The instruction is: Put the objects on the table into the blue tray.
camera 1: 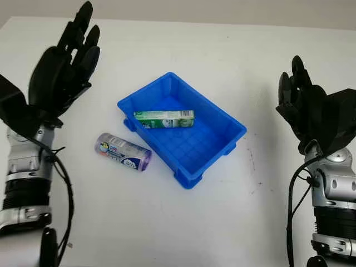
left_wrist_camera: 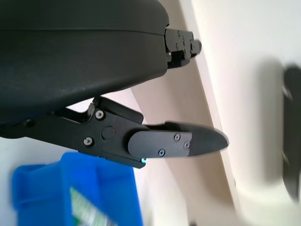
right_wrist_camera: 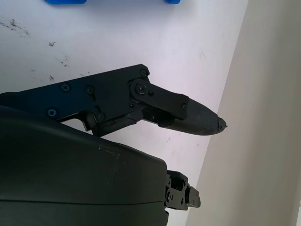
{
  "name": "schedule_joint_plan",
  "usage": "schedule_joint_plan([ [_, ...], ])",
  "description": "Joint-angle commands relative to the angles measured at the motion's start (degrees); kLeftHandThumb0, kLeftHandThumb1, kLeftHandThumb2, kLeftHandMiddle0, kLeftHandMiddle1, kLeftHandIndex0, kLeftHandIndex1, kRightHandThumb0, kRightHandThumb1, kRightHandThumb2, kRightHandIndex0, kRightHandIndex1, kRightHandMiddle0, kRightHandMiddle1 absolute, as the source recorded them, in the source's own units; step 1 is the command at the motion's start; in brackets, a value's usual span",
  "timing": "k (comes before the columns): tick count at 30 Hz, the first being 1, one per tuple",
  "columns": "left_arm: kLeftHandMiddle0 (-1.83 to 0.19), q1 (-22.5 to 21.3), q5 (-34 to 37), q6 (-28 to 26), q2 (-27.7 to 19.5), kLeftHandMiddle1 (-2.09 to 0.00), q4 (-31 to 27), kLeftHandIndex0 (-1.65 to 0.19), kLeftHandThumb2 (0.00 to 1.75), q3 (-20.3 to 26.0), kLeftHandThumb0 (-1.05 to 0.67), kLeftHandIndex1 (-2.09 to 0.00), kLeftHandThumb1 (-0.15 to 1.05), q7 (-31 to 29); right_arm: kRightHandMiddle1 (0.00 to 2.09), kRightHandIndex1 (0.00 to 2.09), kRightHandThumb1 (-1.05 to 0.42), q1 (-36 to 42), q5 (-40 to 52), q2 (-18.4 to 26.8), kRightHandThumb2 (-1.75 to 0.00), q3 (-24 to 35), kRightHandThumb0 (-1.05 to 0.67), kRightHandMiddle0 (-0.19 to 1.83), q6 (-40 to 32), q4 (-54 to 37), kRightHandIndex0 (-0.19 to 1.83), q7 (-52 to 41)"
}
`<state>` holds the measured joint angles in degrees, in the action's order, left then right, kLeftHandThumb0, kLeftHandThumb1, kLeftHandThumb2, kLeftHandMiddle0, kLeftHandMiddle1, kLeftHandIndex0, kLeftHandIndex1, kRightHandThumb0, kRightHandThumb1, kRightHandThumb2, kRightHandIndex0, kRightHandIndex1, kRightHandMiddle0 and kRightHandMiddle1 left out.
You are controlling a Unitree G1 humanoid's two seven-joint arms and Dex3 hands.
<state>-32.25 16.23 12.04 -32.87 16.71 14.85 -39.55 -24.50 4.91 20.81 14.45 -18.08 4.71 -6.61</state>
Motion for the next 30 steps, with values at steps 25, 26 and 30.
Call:
schedule_joint_plan([
  [25,-0.22,21.45,-19.81,6.81,-23.13,-0.05,-28.58,-0.24,0.08,-0.69,-0.72,-0.06,0.94,-7.47,0.0,0.0,-1.05,-0.82,1.31,0.33,-0.72,0.09,-0.7,-0.19,1.16,0.75,-0.19,-1.11],
  [26,-0.22,21.85,-19.73,7.16,-22.99,-0.05,-28.89,-0.24,0.08,-0.68,-0.72,-0.06,0.95,-7.38,0.0,0.0,-1.05,-0.8,1.38,0.31,-0.72,0.17,-0.7,-0.19,1.42,0.87,-0.19,-1.25],
  [30,-0.22,22.99,-20.6,8.71,-22.74,-0.05,-29.35,-0.24,0.07,-0.95,-0.72,-0.06,0.97,-6.84,0.0,0.0,-1.05,-0.86,1.57,0.03,-0.73,0.3,-0.69,-0.19,1.45,0.89,-0.19,-1.14],
])
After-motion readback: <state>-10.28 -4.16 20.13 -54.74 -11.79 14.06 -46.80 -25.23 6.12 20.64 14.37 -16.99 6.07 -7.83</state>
